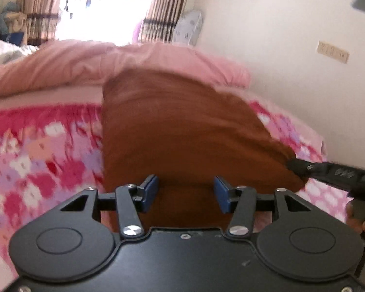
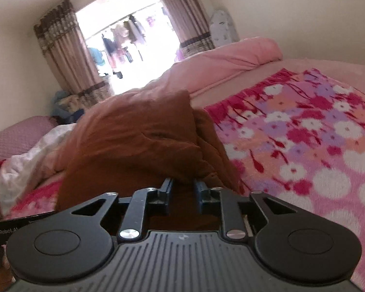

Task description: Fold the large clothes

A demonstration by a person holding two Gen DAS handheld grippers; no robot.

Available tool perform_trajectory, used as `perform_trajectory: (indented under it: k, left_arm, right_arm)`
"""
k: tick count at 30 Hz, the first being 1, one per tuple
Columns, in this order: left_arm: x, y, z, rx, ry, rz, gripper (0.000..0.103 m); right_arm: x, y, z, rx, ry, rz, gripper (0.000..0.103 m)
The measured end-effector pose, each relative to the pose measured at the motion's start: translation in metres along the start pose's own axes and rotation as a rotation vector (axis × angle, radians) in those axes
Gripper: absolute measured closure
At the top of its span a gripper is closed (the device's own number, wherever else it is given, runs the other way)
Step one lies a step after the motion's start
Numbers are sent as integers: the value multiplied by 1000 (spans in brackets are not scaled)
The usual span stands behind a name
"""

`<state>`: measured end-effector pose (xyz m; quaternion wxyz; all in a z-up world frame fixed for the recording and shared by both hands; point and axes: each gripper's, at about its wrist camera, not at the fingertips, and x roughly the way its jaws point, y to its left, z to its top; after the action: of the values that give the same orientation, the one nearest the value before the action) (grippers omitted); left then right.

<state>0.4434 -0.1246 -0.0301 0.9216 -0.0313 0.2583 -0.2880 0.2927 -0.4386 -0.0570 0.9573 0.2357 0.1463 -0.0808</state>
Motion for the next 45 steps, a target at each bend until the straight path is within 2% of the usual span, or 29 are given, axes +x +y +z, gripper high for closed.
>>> perform_trajectory:
  k: [4, 7, 9, 12, 15, 16, 17, 18, 21, 22, 24, 27, 29, 31, 33, 34, 36, 38, 41, 45]
  left_arm:
    - [10, 36, 28, -72, -20, 97, 49]
    - [24, 63, 42, -189, -2, 86, 50]
    - [31, 69, 46, -219, 5, 66, 50]
    - [42, 66, 48, -194, 18, 71, 50]
    - [50, 58, 48, -164, 19, 69, 50]
    - [52, 57, 48, -158, 15, 71, 50]
    - [54, 57, 49, -155, 14, 69, 50]
    - [54, 57, 50, -151, 14, 64, 50]
    - [58, 53, 52, -134, 11, 52, 47]
    - [61, 52, 52, -131, 14, 48, 46]
    - [68, 50, 50, -133, 26, 43, 45]
    - [81, 47, 45, -118, 35, 58, 40]
    - [86, 45, 44, -97, 38, 78, 39]
    - [80, 45, 45, -99, 26, 83, 39]
    - [61, 47, 46, -102, 5, 86, 42]
    - [47, 48, 43, -90, -10, 92, 42]
    - [18, 48, 32, -54, -34, 104, 42]
    - [-5, 49, 14, -52, -34, 101, 42]
    - [-33, 46, -21, -70, -14, 94, 44]
    - [-43, 39, -56, -89, 35, 85, 45]
  right_arm:
    - [2, -4, 50, 34, -35, 86, 37]
    - [31, -6, 85, 11, 10, 91, 36]
    - [57, -10, 99, 22, 65, 89, 36]
    - [97, -17, 108, 58, 162, 88, 36]
    - [123, -21, 105, 79, 239, 130, 37]
    - [128, -22, 104, 92, 254, 149, 54]
    - [129, -22, 102, 105, 241, 144, 90]
    - [125, -20, 103, 100, 204, 133, 96]
    - [99, -10, 109, 89, 82, 154, 97]
    - [95, -10, 110, 96, 68, 145, 97]
    - [102, -16, 107, 101, 90, 84, 97]
    - [128, -40, 88, 153, 171, 8, 97]
    - [136, -54, 75, 207, 194, 25, 95]
    - [133, -64, 69, 280, 164, 69, 89]
    - [119, -70, 71, 342, 132, 118, 77]
    - [108, -71, 73, 363, 113, 136, 65]
    - [72, -66, 78, 337, 75, 124, 56]
    - [36, -64, 76, 315, 40, 91, 36]
    - [-15, -75, 51, 397, 12, 124, 35]
    - [-29, -84, 16, 500, 74, 188, 35]
